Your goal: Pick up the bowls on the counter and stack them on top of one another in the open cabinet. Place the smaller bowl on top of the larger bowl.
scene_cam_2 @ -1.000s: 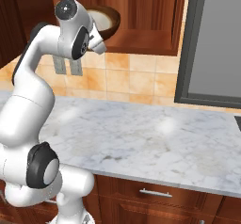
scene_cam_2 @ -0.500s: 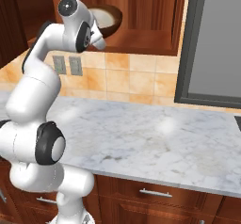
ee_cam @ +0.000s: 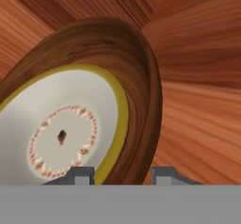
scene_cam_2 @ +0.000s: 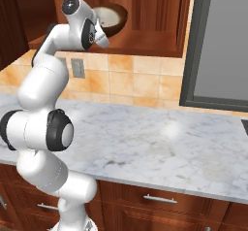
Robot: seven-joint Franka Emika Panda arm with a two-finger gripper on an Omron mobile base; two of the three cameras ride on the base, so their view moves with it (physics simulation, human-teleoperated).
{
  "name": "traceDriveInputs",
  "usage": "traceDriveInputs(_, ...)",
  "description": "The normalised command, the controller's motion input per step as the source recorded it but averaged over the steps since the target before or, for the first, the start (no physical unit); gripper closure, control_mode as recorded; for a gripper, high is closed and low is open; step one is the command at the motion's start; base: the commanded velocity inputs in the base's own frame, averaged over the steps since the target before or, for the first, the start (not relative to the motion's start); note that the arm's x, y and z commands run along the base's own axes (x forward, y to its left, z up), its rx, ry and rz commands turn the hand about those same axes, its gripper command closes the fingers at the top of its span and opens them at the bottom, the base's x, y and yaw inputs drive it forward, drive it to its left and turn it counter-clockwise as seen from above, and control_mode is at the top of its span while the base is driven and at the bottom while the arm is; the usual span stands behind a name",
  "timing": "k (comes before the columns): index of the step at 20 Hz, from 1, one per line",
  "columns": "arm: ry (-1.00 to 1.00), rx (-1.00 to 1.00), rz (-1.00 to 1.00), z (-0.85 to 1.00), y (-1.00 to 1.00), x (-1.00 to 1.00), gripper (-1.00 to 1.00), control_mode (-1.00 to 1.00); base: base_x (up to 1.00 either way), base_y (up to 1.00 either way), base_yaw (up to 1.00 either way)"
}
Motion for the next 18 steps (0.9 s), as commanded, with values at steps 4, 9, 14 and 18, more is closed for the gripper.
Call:
traceDriveInputs(4, 0.04, 0.00, -0.02, -0.03, 0.00, 0.29, 1.00, -1.00, 0.00, 0.00, 0.00)
traceDriveInputs(9, 0.00, 0.00, 0.00, 0.00, 0.00, 0.00, -1.00, -1.00, 0.00, 0.00, 0.00)
traceDriveInputs(14, 0.00, 0.00, -0.01, 0.10, 0.00, 0.00, -1.00, -1.00, 0.00, 0.00, 0.00)
traceDriveInputs(18, 0.00, 0.01, -0.03, 0.45, 0.01, 0.00, -1.00, -1.00, 0.00, 0.00, 0.00)
